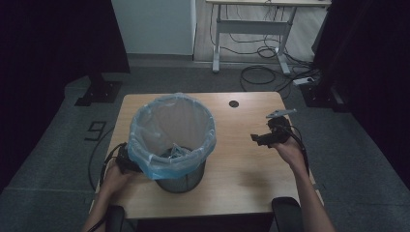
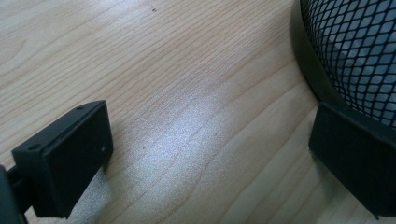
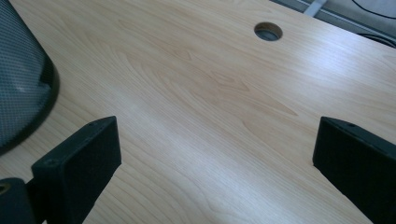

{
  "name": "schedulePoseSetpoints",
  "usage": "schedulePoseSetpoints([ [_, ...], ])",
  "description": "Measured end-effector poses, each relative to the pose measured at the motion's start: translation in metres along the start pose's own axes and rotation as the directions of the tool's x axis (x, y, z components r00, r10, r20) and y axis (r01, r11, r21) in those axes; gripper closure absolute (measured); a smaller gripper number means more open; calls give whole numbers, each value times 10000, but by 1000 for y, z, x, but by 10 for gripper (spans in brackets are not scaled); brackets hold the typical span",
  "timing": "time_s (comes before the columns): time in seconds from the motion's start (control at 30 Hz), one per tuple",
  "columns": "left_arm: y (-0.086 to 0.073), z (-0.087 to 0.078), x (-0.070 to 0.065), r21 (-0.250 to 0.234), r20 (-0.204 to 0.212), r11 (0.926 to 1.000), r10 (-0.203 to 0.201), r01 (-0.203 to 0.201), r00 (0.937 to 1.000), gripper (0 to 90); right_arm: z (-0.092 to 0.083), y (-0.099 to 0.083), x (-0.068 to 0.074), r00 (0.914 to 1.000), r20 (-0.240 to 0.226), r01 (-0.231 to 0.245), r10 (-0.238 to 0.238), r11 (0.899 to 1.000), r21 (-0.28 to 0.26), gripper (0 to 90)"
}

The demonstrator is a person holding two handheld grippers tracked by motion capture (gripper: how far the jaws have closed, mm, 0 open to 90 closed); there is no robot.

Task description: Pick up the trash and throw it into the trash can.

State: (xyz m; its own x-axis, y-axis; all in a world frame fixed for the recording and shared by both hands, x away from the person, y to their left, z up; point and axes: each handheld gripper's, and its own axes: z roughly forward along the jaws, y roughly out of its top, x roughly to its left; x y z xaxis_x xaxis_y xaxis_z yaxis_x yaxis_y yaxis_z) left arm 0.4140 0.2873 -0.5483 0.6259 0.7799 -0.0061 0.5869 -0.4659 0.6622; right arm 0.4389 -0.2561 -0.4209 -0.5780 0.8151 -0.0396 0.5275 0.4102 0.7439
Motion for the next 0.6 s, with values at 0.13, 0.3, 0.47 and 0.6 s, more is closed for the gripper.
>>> schedulePoseSetpoints([
  [0.13,0,0,0,0,-3,10000,-4,4,10000,0,-1,-8,-2,9999,109,-4,4,10000,39,15],
  [0.3,0,0,0,-1,-4,10000,-5,5,10000,0,-2,-18,-4,9997,245,-39,37,10000,78,14],
  [0.47,0,0,0,0,-4,10000,-7,7,10000,0,-2,-27,-4,9993,366,9,-15,9998,177,14],
  [0.6,0,0,0,2,-13,10000,-7,7,10000,0,-1,-35,-3,9992,390,-14,5,9997,229,14],
])
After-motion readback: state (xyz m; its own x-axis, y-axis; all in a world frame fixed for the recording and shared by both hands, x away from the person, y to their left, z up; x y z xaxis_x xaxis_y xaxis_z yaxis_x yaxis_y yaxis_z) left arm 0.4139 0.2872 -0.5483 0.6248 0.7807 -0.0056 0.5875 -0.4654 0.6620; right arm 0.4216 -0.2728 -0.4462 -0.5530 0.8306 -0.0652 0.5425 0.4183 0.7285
